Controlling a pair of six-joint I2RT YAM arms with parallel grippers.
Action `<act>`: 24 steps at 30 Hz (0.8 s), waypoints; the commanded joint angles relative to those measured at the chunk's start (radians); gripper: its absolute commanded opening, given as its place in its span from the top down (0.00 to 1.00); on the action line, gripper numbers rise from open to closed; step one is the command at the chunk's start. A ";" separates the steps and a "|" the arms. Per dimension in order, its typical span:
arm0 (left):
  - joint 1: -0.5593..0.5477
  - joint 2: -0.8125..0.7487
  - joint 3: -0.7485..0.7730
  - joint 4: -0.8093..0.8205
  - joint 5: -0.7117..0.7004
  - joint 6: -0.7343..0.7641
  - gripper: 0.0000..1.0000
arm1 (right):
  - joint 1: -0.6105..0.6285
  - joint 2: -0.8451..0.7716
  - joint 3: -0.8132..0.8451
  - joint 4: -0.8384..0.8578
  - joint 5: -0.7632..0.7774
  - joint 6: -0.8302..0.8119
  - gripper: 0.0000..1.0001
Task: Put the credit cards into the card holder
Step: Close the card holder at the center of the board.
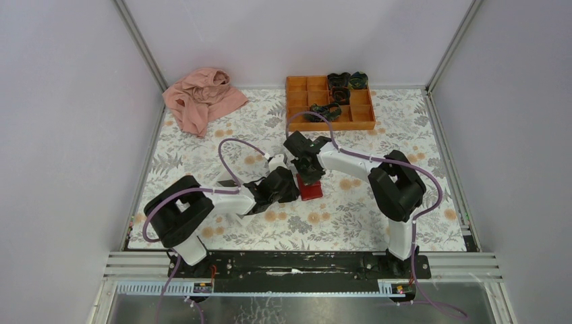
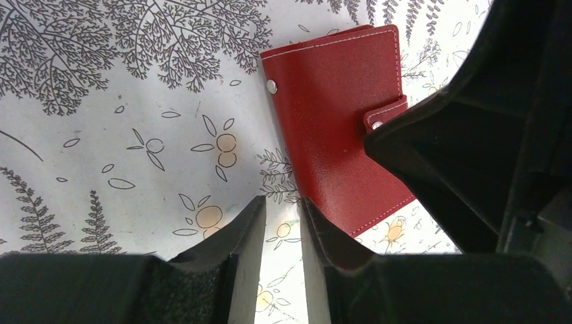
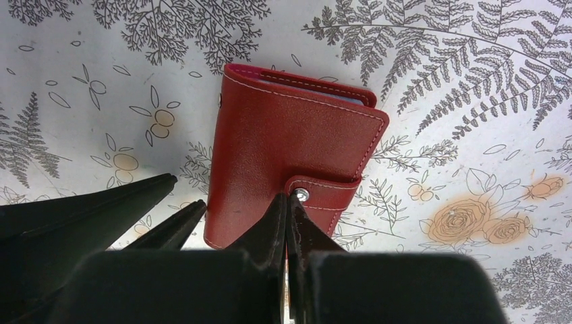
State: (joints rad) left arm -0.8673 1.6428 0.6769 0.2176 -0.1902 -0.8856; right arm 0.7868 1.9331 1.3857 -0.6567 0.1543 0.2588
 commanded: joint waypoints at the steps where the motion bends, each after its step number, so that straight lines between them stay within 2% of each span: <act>1: 0.009 0.010 0.015 0.053 0.000 0.017 0.67 | 0.011 0.005 -0.012 0.025 -0.016 0.011 1.00; 24: 0.012 0.004 0.016 0.045 0.000 0.022 0.67 | -0.012 -0.066 -0.047 0.045 0.027 0.018 1.00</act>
State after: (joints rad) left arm -0.8619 1.6428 0.6769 0.2184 -0.1894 -0.8833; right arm 0.7845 1.9202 1.3437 -0.5945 0.1566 0.2699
